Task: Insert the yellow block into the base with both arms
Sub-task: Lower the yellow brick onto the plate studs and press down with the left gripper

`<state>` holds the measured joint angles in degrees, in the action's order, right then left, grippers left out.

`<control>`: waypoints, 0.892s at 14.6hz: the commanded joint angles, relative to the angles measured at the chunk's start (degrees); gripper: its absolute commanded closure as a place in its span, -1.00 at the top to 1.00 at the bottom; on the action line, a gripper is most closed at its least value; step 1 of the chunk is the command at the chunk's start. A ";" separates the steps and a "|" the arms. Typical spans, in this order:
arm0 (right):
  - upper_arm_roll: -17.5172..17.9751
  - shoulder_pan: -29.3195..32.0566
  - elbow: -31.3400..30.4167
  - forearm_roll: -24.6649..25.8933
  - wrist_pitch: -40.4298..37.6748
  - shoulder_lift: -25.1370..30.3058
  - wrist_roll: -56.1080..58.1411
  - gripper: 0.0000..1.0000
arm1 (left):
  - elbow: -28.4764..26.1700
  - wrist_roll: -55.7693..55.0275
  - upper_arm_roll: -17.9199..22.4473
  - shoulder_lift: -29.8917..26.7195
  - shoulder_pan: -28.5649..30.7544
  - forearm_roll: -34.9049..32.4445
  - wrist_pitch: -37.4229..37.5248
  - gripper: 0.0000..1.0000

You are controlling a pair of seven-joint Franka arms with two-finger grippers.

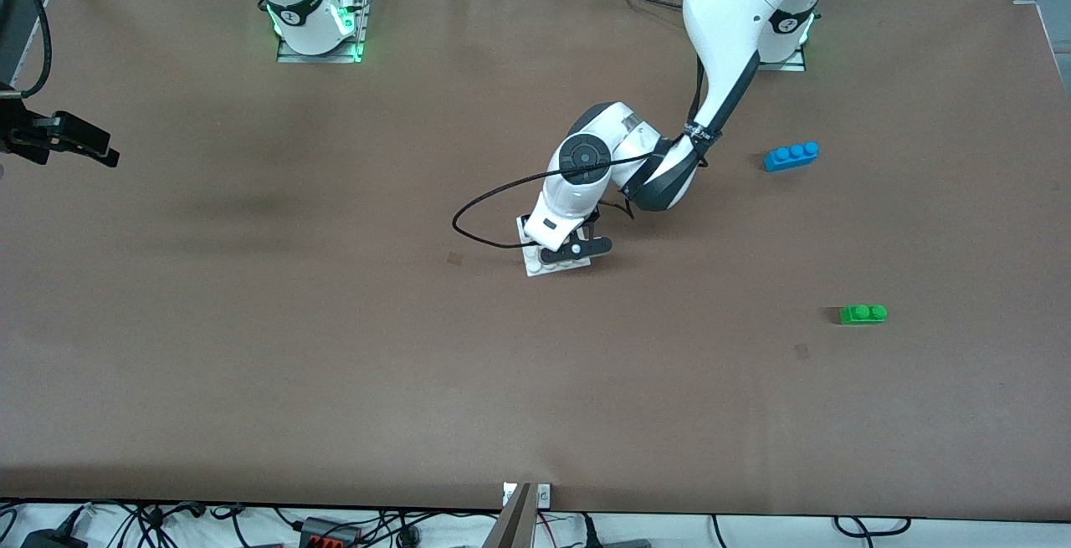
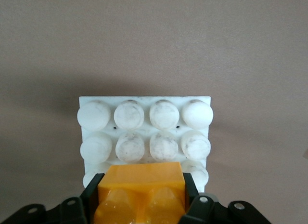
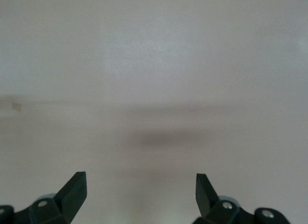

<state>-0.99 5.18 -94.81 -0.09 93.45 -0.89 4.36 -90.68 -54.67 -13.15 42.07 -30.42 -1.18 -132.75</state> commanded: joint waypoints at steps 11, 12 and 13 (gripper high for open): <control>0.19 0.36 0.76 -0.96 -0.99 -0.17 -0.40 1.00 | -0.55 0.00 0.32 0.11 -0.96 -1.54 -0.23 -0.30; 0.19 0.36 0.76 -0.96 -0.90 -0.17 -0.40 1.00 | -0.55 0.00 0.32 0.11 -1.05 -1.63 -0.23 -0.30; 0.19 0.36 0.76 -0.96 -0.90 -0.17 -0.40 1.00 | -0.55 0.00 0.23 0.11 -1.05 -1.63 -0.23 -0.30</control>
<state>-0.99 5.18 -94.81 -0.09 93.41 -0.89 4.36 -91.32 -54.65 -13.14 42.11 -30.92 -1.31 -132.75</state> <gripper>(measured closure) 0.000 0.317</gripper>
